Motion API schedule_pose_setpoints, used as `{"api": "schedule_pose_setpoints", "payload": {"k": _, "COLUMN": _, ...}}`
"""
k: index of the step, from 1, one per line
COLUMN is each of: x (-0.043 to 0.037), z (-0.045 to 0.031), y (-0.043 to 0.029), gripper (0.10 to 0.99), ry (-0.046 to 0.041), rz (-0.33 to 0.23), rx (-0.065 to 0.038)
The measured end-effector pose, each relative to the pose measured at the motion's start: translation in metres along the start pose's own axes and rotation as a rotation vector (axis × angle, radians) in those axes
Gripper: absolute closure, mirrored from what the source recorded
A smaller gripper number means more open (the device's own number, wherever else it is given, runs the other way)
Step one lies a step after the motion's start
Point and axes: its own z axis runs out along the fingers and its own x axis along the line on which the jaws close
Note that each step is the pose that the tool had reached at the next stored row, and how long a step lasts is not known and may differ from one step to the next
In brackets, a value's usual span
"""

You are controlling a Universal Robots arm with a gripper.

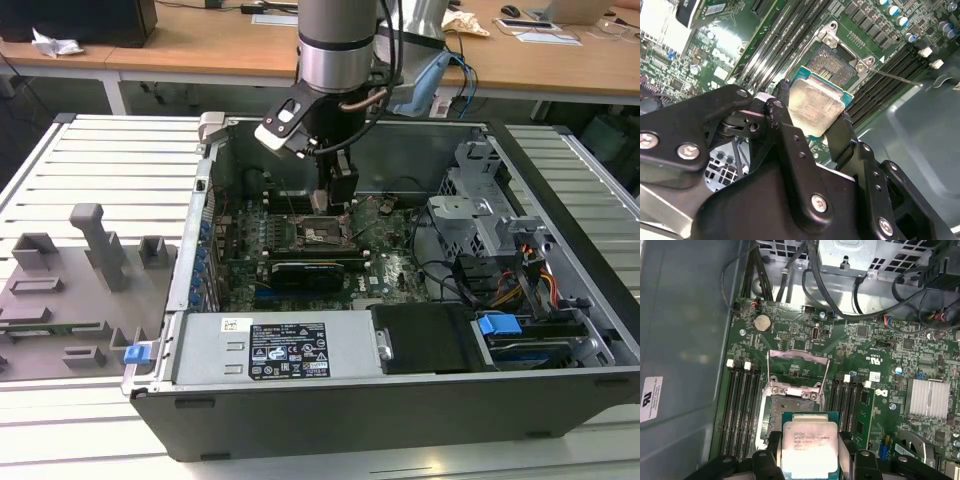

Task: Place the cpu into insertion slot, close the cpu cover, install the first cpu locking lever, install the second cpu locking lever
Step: 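Place the cpu into insertion slot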

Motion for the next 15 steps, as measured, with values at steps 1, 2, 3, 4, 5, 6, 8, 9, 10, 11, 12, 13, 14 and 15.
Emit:
{"api": "schedule_pose_setpoints", "payload": {"k": 1, "x": 0.0, "z": 0.001, "y": -0.0001, "gripper": 0.549, "ry": -0.0016, "rz": 0.018, "rx": 0.0}}
{"api": "schedule_pose_setpoints", "payload": {"k": 2, "x": 0.0, "z": 0.0022, "y": -0.0002, "gripper": 0.549, "ry": -0.0035, "rz": 0.047, "rx": 0.0}}
{"api": "schedule_pose_setpoints", "payload": {"k": 3, "x": 0.0, "z": 0.0033, "y": -0.0002, "gripper": 0.549, "ry": -0.0046, "rz": 0.064, "rx": -0.001}}
{"api": "schedule_pose_setpoints", "payload": {"k": 4, "x": -0.0001, "z": 0.0041, "y": -0.0003, "gripper": 0.549, "ry": -0.0058, "rz": 0.081, "rx": -0.001}}
{"api": "schedule_pose_setpoints", "payload": {"k": 5, "x": -0.0001, "z": 0.0056, "y": -0.0004, "gripper": 0.549, "ry": -0.0078, "rz": 0.109, "rx": -0.001}}
{"api": "schedule_pose_setpoints", "payload": {"k": 6, "x": -0.0001, "z": 0.0068, "y": -0.0005, "gripper": 0.549, "ry": -0.0095, "rz": 0.133, "rx": -0.001}}
{"api": "schedule_pose_setpoints", "payload": {"k": 8, "x": 0.0001, "z": 0.0084, "y": -0.0006, "gripper": 0.549, "ry": -0.0115, "rz": 0.151, "rx": -0.002}}
{"api": "schedule_pose_setpoints", "payload": {"k": 9, "x": 0.0002, "z": 0.0097, "y": -0.0006, "gripper": 0.549, "ry": -0.0119, "rz": 0.152, "rx": -0.002}}
{"api": "schedule_pose_setpoints", "payload": {"k": 10, "x": 0.0004, "z": 0.0114, "y": -0.0007, "gripper": 0.549, "ry": -0.0125, "rz": 0.152, "rx": -0.001}}
{"api": "schedule_pose_setpoints", "payload": {"k": 11, "x": 0.0007, "z": 0.0134, "y": -0.0009, "gripper": 0.549, "ry": -0.0132, "rz": 0.152, "rx": -0.001}}
{"api": "schedule_pose_setpoints", "payload": {"k": 12, "x": 0.0011, "z": 0.0151, "y": -0.0009, "gripper": 0.549, "ry": -0.0137, "rz": 0.152, "rx": -0.001}}
{"api": "schedule_pose_setpoints", "payload": {"k": 13, "x": 0.0021, "z": 0.0177, "y": -0.0009, "gripper": 0.549, "ry": -0.0139, "rz": 0.152, "rx": -0.001}}
{"api": "schedule_pose_setpoints", "payload": {"k": 14, "x": 0.0031, "z": 0.0201, "y": -0.001, "gripper": 0.549, "ry": -0.0141, "rz": 0.151, "rx": -0.001}}
{"api": "schedule_pose_setpoints", "payload": {"k": 15, "x": 0.0035, "z": 0.0213, "y": -0.0011, "gripper": 0.549, "ry": -0.0139, "rz": 0.15, "rx": -0.001}}
